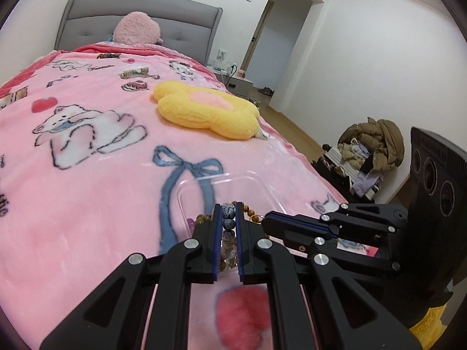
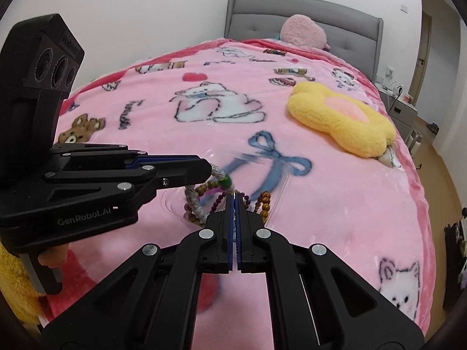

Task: Organize jewelry
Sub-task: 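Lower the gold ring and grey bracelet into the clear box and open both tools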

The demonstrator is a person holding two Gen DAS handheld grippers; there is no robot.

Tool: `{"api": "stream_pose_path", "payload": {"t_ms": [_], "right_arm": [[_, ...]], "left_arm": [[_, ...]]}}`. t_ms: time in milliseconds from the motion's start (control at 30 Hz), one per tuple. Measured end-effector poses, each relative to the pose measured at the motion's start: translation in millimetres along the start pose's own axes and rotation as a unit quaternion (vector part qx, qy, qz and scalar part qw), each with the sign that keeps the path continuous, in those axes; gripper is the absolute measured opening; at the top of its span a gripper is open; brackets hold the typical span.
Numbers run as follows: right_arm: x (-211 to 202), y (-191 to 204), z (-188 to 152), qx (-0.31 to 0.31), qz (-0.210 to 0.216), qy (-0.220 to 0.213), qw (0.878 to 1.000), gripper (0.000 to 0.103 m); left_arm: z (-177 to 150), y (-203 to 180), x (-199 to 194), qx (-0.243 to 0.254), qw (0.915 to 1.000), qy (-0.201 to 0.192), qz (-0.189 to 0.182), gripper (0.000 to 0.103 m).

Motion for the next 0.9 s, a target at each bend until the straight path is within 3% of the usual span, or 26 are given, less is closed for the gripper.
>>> {"api": "stream_pose_path", "payload": {"t_ms": [667, 900], "right_arm": [[6, 0, -10, -0.010, -0.014, 0.013, 1.000, 0.002], [-12, -12, -10, 0.005, -0.015, -0.002, 1.000, 0.003]], "left_arm": [[-15, 6, 20, -0.020, 0.9991, 0.032, -0.019, 0.008], [-9, -1, 17, -0.031, 0.9977, 0.026, -0.055, 0.012]]}}
Point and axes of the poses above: each gripper's, at about its wrist camera, not at the fingertips, and x roughly the way its jaws point, y to its left, z to its top, the point moved 10 cm from there along x, roughly the way its jaws point, and after that the axes turned 7 degrees about -z, right-handed, at the moved point
